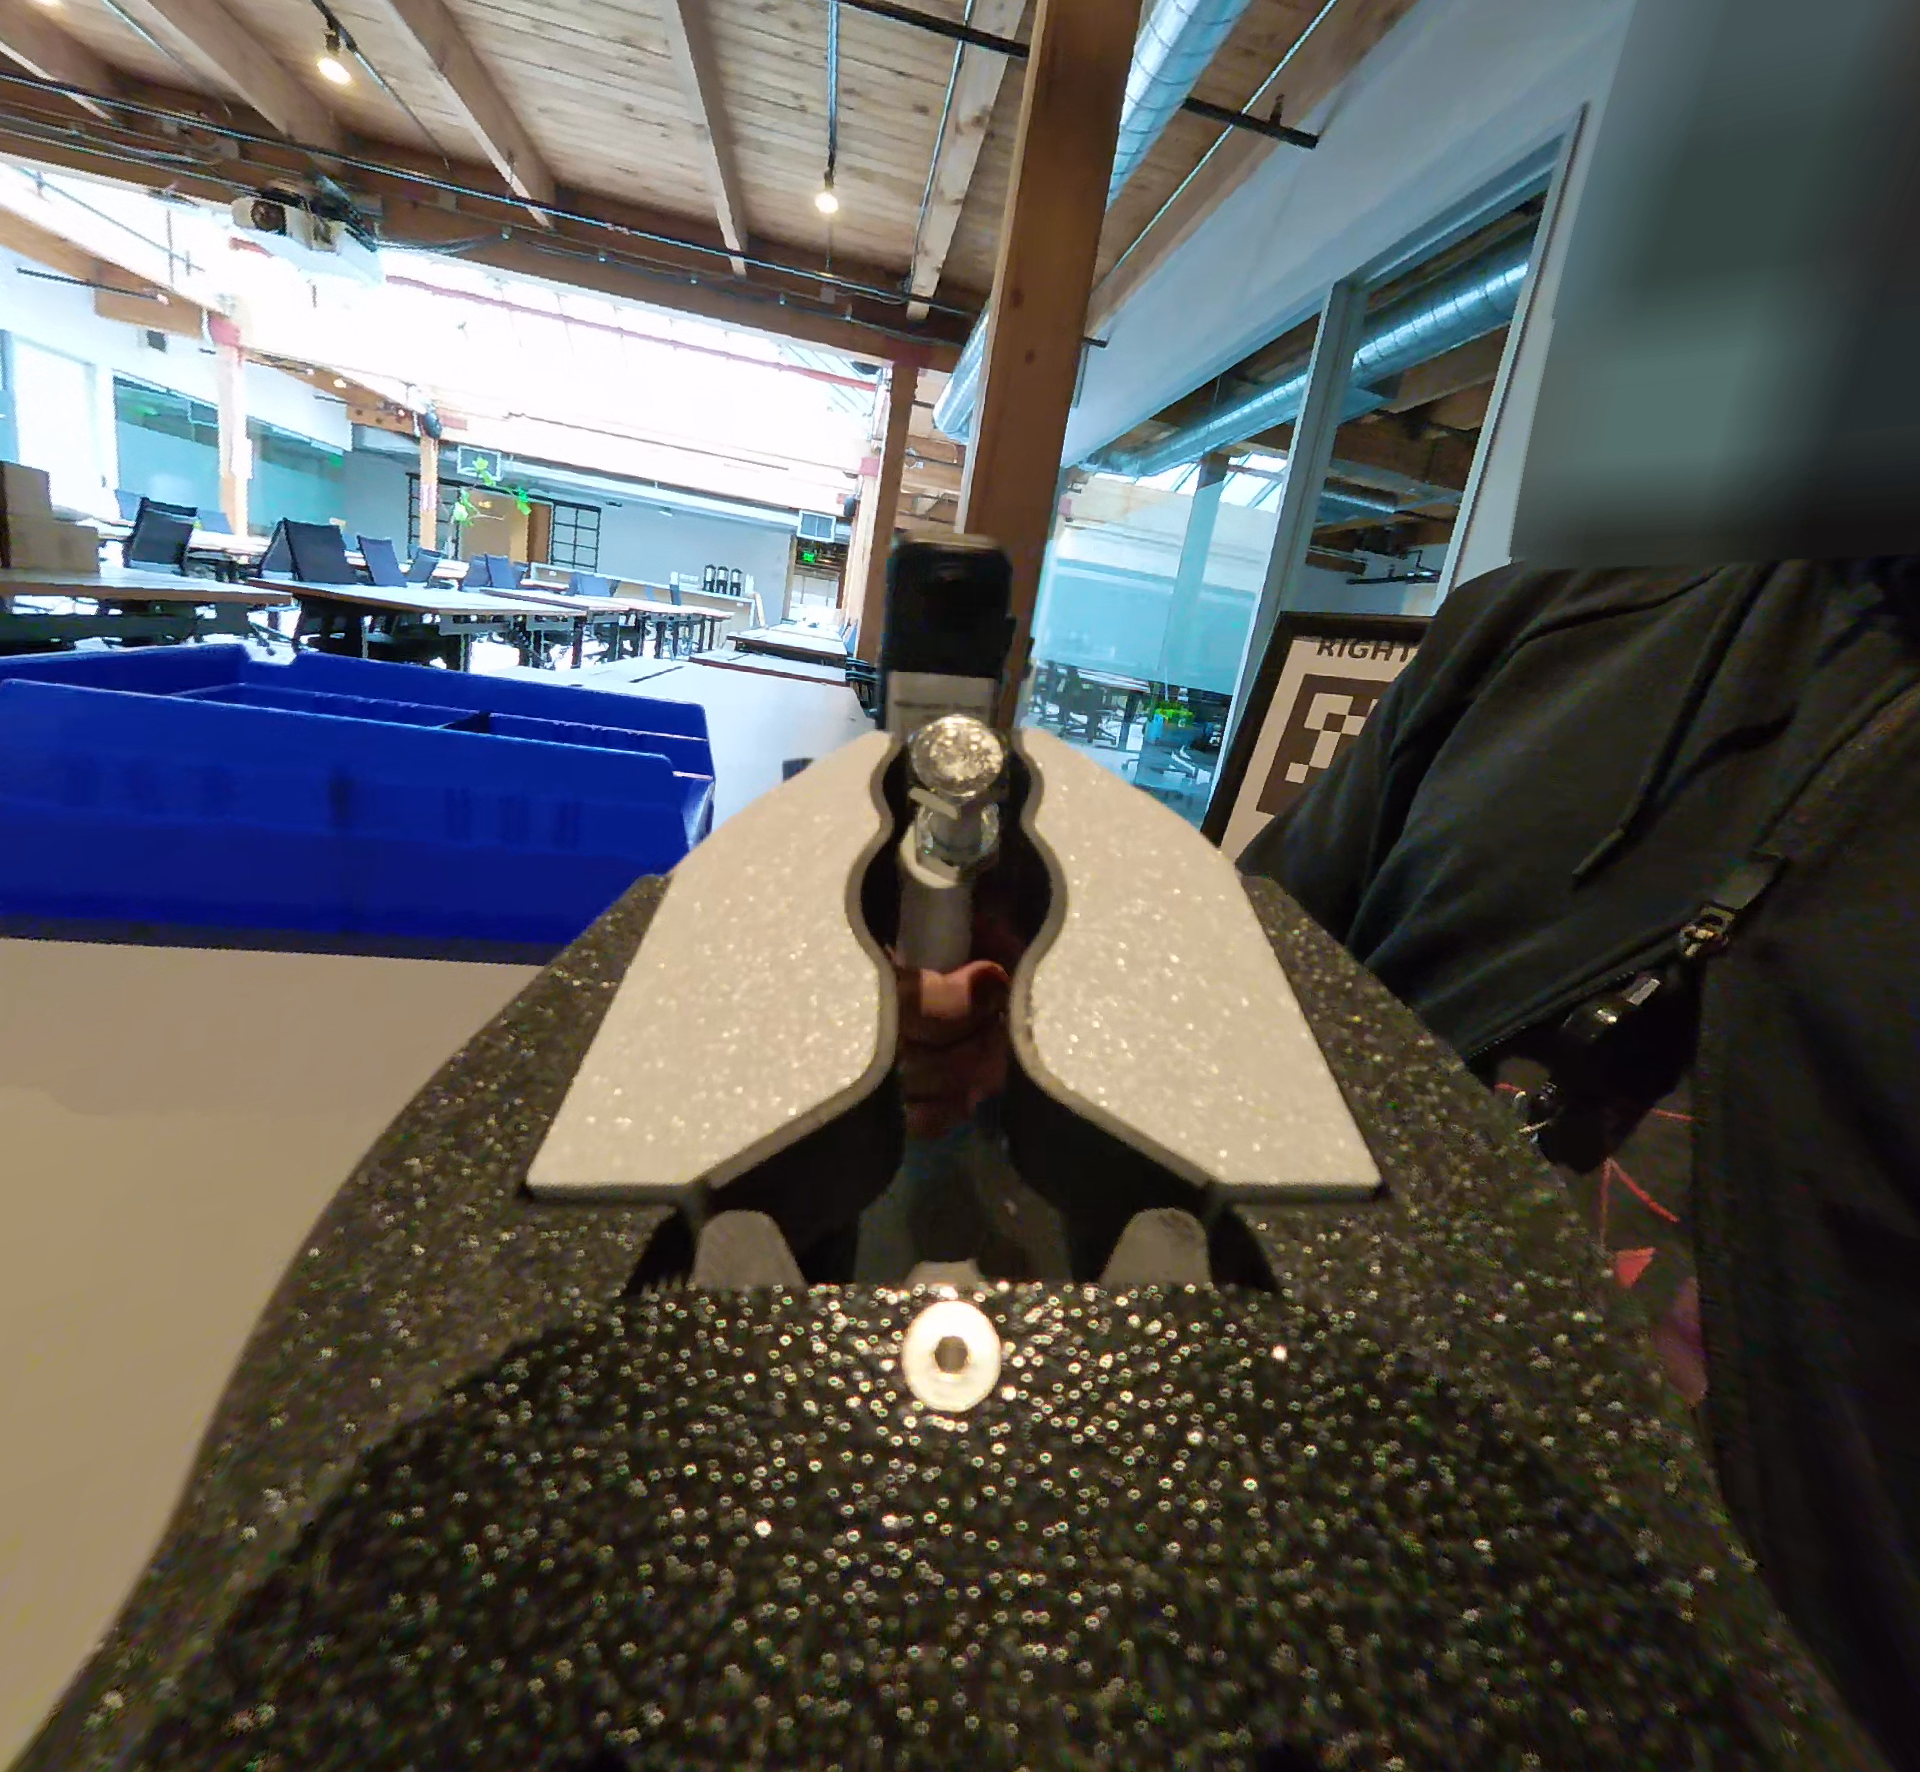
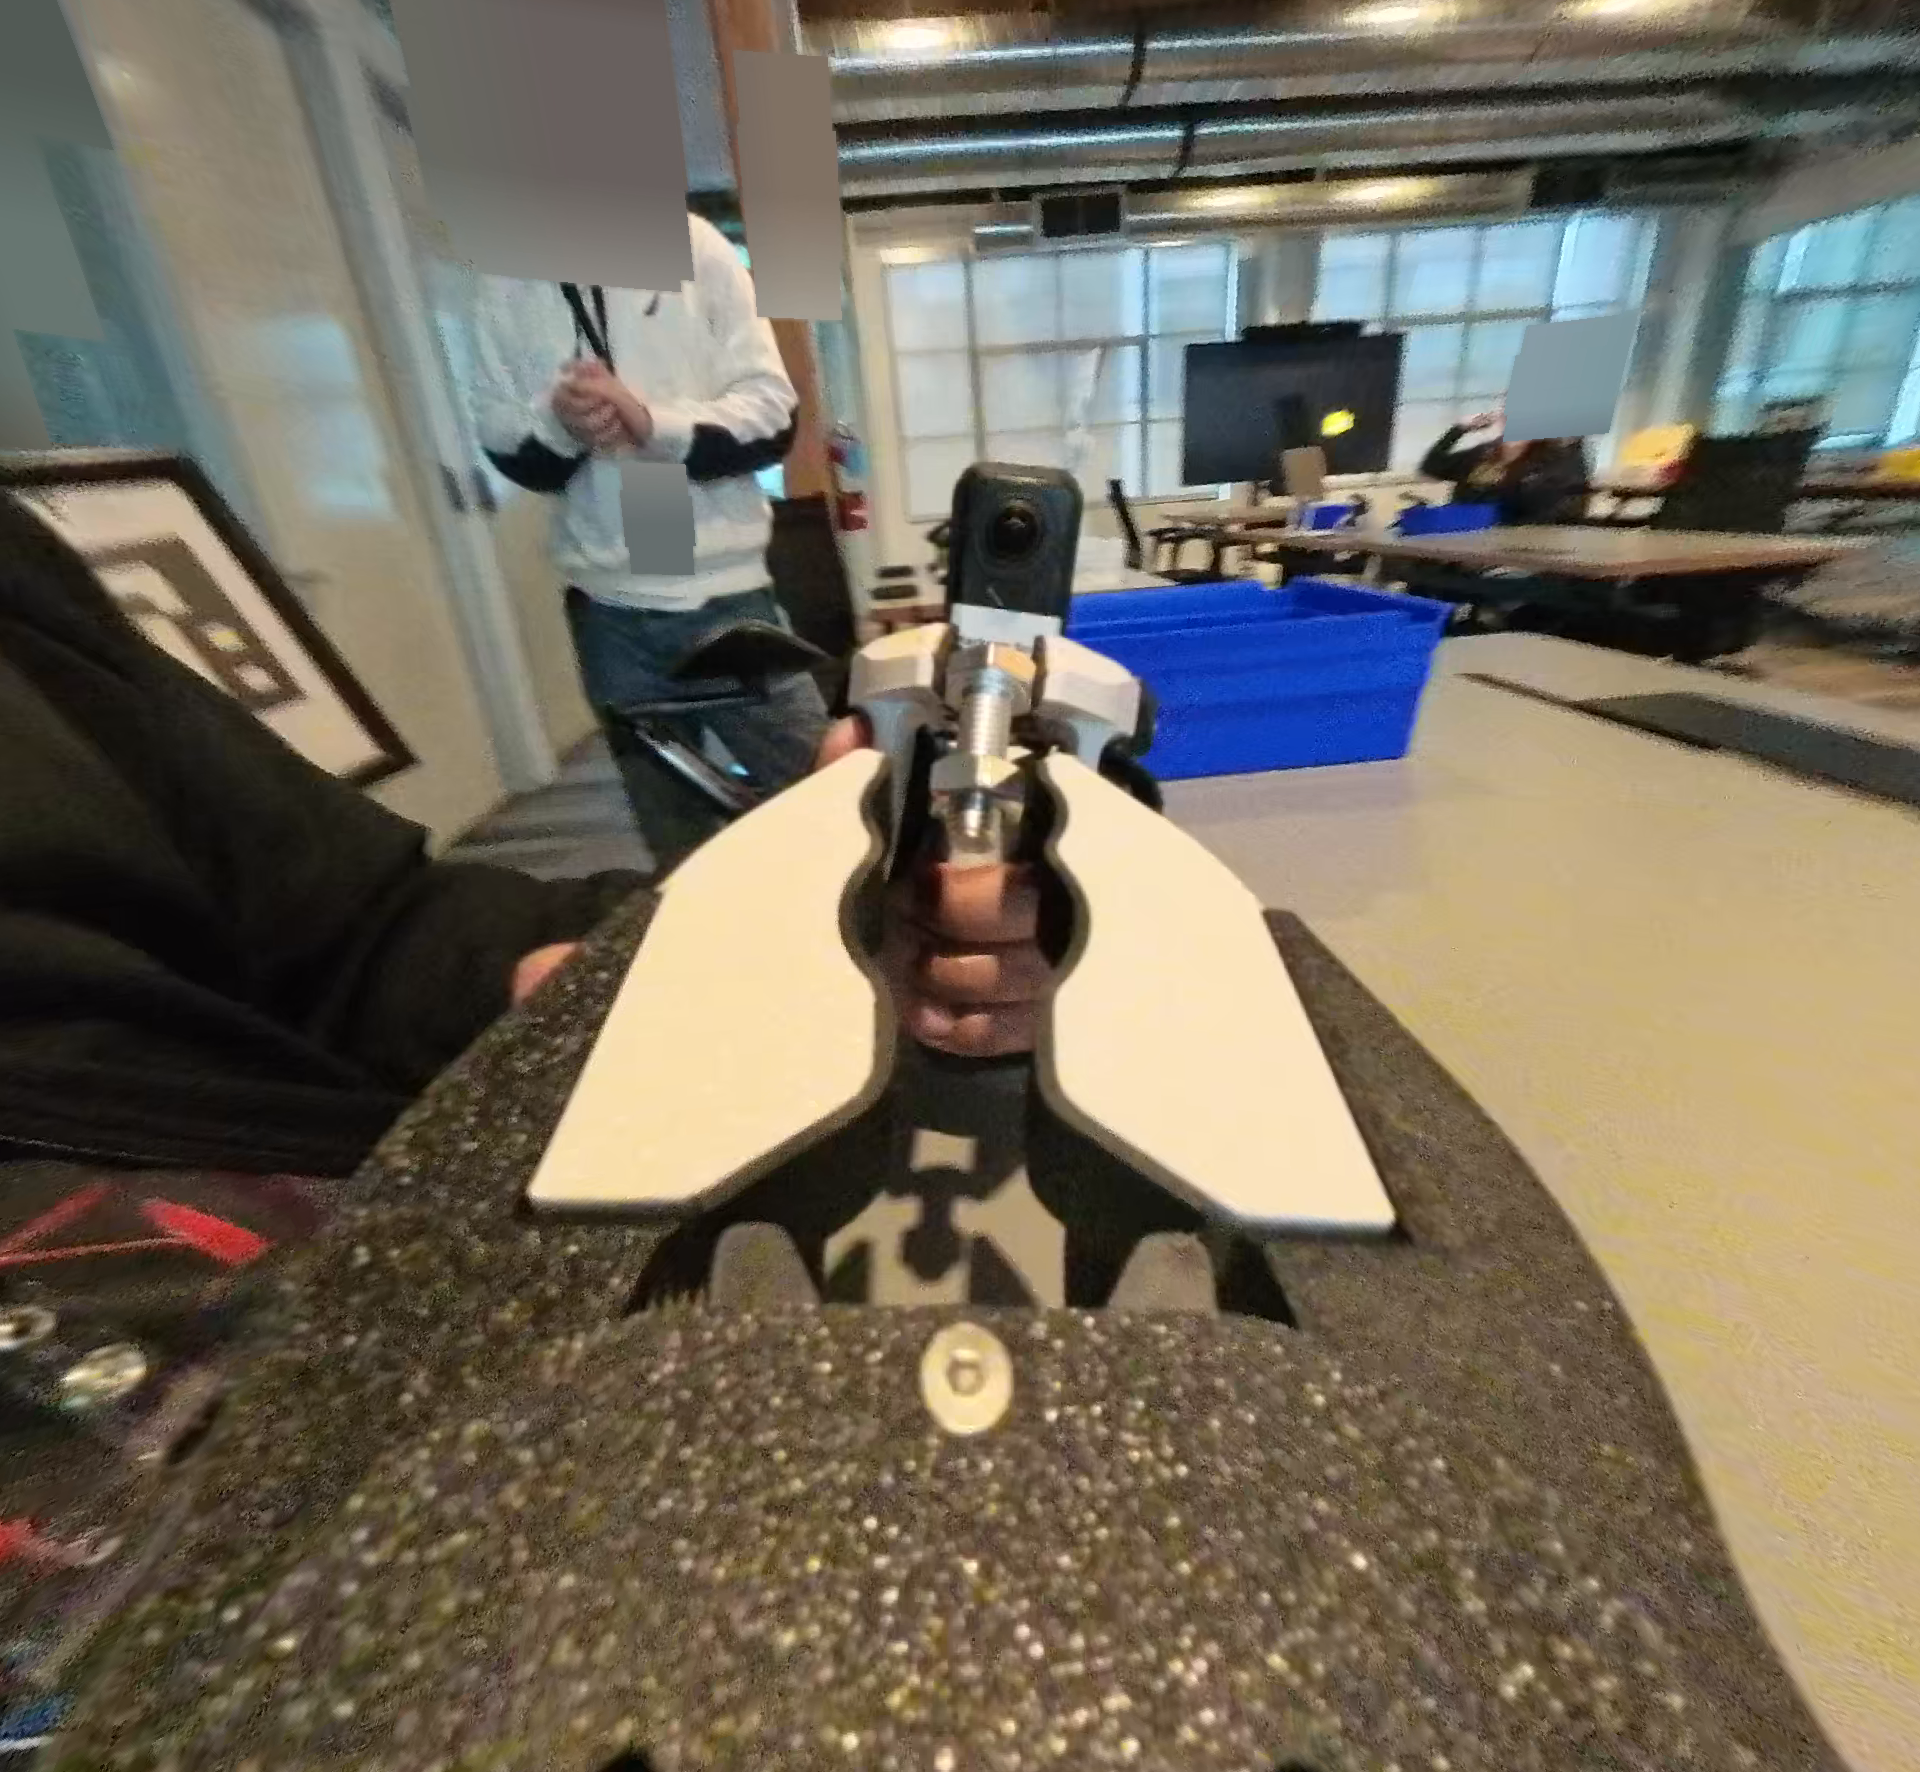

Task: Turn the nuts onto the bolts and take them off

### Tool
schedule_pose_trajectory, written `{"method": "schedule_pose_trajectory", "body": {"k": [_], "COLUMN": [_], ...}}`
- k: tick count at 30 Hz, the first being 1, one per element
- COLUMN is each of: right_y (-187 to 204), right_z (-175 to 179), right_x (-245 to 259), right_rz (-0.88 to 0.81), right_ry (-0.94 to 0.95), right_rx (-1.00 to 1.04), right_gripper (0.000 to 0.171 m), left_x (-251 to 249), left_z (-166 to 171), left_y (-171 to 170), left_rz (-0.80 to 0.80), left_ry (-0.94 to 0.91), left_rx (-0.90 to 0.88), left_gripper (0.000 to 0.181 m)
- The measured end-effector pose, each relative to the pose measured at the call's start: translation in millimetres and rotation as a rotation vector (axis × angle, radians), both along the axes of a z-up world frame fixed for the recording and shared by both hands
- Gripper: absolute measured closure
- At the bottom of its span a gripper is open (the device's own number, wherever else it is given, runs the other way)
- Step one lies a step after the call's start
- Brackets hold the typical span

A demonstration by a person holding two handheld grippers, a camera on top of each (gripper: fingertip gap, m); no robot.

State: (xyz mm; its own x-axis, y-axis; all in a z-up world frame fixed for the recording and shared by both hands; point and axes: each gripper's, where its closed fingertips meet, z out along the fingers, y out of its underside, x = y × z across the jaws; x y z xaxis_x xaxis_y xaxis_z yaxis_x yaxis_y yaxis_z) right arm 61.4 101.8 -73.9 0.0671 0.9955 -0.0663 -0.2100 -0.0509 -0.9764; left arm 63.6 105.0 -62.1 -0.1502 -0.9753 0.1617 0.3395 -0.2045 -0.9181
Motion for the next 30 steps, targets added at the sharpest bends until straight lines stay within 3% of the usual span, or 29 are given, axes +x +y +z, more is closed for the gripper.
{"method": "schedule_pose_trajectory", "body": {"k": [4,7,16,25,30], "right_y": [-1.1,1.4,31.1,54.2,60.7], "right_z": [-5.1,-7.8,-24.3,-55.8,-69.3], "right_x": [-2.9,-4.0,0.7,2.6,3.6], "right_rz": [0.075,0.033,-0.589,-0.505,-0.494], "right_ry": [-0.006,-0.032,-0.404,-0.486,-0.530], "right_rx": [-0.095,-0.066,0.573,0.194,0.114], "right_gripper": [0.154,0.154,0.153,0.136,0.136], "left_x": [0.1,0.1,1.0,-7.7,-10.4], "left_z": [1.0,-0.3,-17.6,-27.1,-26.8], "left_y": [-2.5,0.0,24.0,49.2,52.6], "left_rz": [-0.006,0.005,0.086,0.217,0.222], "left_ry": [-0.005,0.002,0.080,0.103,0.086], "left_rx": [0.015,0.004,-0.127,-0.220,-0.243], "left_gripper": [0.164,0.164,0.165,0.165,0.165]}}
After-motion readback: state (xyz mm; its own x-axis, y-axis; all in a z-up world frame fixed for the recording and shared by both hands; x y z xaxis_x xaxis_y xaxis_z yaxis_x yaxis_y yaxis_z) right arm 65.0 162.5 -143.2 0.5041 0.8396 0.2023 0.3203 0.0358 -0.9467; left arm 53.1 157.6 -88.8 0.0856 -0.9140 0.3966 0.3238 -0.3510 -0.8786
